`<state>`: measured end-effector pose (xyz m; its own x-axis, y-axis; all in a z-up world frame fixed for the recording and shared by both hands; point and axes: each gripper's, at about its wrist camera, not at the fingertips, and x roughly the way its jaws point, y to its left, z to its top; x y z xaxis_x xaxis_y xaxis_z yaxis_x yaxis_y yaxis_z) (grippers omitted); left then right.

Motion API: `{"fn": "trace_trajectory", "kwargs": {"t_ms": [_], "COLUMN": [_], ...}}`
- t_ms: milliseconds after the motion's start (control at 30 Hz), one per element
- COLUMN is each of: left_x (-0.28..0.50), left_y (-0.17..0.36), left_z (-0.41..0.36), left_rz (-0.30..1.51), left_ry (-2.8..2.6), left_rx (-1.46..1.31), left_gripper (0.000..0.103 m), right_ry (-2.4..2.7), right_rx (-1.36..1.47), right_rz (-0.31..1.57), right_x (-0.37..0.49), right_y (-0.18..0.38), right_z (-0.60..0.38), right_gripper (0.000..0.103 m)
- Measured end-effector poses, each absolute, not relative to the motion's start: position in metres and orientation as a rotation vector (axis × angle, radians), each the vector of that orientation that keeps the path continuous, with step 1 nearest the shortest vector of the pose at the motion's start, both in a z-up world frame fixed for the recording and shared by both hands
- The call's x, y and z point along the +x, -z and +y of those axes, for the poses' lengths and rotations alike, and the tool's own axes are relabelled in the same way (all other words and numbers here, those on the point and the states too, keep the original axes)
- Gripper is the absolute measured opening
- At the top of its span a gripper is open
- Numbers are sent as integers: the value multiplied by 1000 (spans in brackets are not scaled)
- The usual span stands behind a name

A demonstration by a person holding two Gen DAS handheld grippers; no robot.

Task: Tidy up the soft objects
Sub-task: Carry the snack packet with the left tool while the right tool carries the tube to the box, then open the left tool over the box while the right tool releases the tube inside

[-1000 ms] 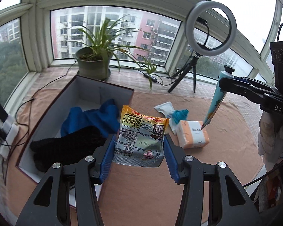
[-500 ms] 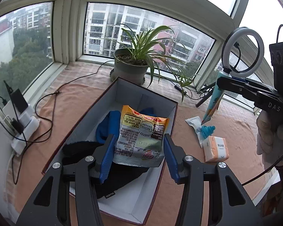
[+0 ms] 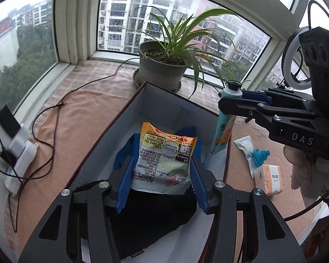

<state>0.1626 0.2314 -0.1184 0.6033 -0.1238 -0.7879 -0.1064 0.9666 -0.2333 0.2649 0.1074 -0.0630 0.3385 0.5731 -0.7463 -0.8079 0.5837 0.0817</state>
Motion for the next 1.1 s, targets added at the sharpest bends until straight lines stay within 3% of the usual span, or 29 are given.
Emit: {"fn": "trace_trajectory", "kwargs": {"t_ms": [333, 433, 500, 567, 600, 1100], "left_x": [180, 182, 181, 181, 180, 158], "left_y": [131, 132, 132, 132, 132, 111], "left_z": [240, 243, 245, 245, 245, 245], "left_rz": [956, 950, 947, 945, 945, 909], "left_ry": [-20, -32, -34, -41, -42, -63], "left_rx": [-257, -267, -272, -266, -265, -307], "left_gripper": [51, 61, 64, 66, 67, 67], "right_ry": [-908, -896, -913, -909, -902, -892], "right_rx": [-350, -357, -333, -306, -295, -199], "right_rz": [883, 896, 917, 911, 898, 863], "right_x": [281, 284, 287, 289, 289, 275], "right_y": [86, 89, 90, 87, 85, 68], "right_z": [132, 134, 133, 130, 127, 75], "right_gripper": [24, 24, 32, 53, 55, 55]}}
